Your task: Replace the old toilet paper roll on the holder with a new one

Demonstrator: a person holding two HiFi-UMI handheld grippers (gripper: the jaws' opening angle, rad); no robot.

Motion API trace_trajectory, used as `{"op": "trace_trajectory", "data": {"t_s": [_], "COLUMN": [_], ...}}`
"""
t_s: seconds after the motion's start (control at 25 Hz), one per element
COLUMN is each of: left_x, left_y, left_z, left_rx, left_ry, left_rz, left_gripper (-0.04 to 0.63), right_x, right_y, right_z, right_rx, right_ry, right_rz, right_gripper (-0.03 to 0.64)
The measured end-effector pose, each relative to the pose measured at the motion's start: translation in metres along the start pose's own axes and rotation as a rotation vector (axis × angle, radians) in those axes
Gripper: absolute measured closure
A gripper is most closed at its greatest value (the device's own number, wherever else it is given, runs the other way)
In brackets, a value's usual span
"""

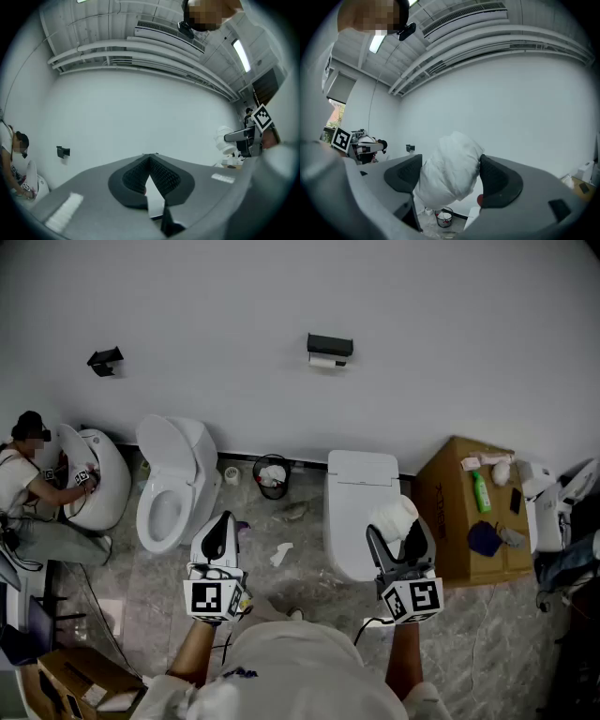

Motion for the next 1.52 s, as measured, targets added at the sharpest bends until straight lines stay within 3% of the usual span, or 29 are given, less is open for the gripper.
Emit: {"op": "trace_trajectory", "data": {"t_s": [0.96,1.52], "left_x": [0.038,0.036], "left_y": [-0.014,-0.011], "left_z": [-0.004,-0.004], "left_rx": [-0.029,-0.048], "left_ry": [-0.015,-0.023], "left_rz": [0.089,0.083], "left_gripper": [0.594,0.594], "right_x": [0.015,0.014], "right_y": [0.031,0.030], "right_z": [0.006,0.009], "right_rx": [-0.040,-0.050], "right_ry": [0.038,0.021], "right_rz": [0.047,0.054], "right_gripper": [0.229,0.229]}}
Point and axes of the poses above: the fingertips, and each gripper's own axes: y backward along the fingers, x to its right, z out of its underside, the point moved 1 cm from there along y, backward along the fingers, and after that the axes turned 8 degrees about y, right-handed, at the moved point
